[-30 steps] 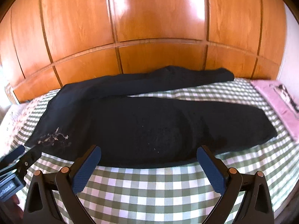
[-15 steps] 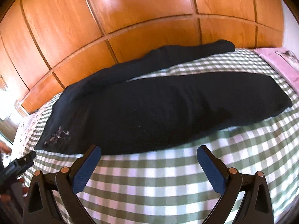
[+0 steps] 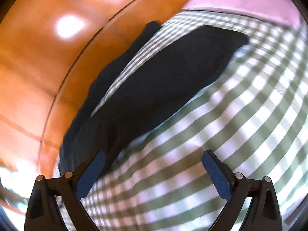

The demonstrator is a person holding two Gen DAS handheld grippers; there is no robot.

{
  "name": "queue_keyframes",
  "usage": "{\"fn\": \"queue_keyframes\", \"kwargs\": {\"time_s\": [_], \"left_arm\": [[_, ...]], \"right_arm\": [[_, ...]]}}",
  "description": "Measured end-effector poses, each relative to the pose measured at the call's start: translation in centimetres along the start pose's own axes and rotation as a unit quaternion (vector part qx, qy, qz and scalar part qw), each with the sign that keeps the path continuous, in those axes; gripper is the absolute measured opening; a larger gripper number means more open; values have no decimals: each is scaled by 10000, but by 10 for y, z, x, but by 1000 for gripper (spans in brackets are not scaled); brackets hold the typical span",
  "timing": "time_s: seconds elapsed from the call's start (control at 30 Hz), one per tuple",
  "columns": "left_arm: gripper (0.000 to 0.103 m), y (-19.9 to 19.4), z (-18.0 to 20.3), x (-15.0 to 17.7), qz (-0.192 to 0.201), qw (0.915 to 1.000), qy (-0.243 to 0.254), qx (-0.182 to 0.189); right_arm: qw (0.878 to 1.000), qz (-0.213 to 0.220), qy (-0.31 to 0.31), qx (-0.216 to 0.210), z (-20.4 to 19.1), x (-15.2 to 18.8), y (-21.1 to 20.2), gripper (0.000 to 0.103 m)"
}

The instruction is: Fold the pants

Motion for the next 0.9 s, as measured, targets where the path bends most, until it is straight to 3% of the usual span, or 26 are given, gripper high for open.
{"fn": "queue_keyframes", "kwargs": {"time_s": [0.07, 0.17, 0.2, 0.23, 0.27, 0.3, 0.33, 0.4, 0.53, 0.63, 0.73, 0.8, 0.9], "left_arm": [[66, 9, -4, -5, -71, 9998, -179, -85], [57, 19, -10, -11, -129, 9990, -414, -81], [54, 19, -11, -13, -117, 9988, -462, -99], [45, 20, -11, -15, -122, 9987, -485, -113], [27, 20, -10, -16, -119, 9988, -451, -124], [16, 21, -10, -19, -84, 9991, -373, -207], [9, 20, -12, -23, -29, 9990, -369, -271], [6, 17, -17, -26, 19, 9983, -575, -111], [5, -2, -25, -25, 165, 9987, -457, -164], [5, -11, -33, -19, 147, 9988, -439, -163], [3, -28, -41, -12, 228, 9986, -463, -117], [0, -44, -52, -12, 446, 9975, -446, -318], [0, -62, -69, -7, 404, 9980, -458, -165]], "right_arm": [[9994, 162, 286, -100, 15, -12, 2, 100], [9976, 372, 564, -157, 30, -33, 12, 96], [9972, 423, 603, -126, 33, -40, 16, 90], [9967, 468, 664, -87, 38, -48, 22, 79], [9961, 492, 734, -65, 44, -54, 26, 71], [9955, 479, 822, -44, 49, -60, 32, 55], [9947, 451, 924, -19, 55, -65, 38, 38], [9939, 356, 1045, 44, 65, -70, 48, 19], [9971, 158, 730, 157, 64, -79, 49, 11], [9991, 109, 237, 346, 55, -80, 39, 10], [9988, 55, 40, 477, 59, -73, 30, 10], [9985, 3, -34, 542, 60, -68, 26, 10], [9987, -10, -64, 507, 61, -65, 22, 10]]}}
Point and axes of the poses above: each gripper's, at about its wrist camera, not at the fingertips, and y roughly the way its jaws point, z to its right, x to its underside, the point moved 7 cm from there along y, roughly the way its jaws point, and after that the axes turned 14 degrees about -y, right-handed, at the moved point
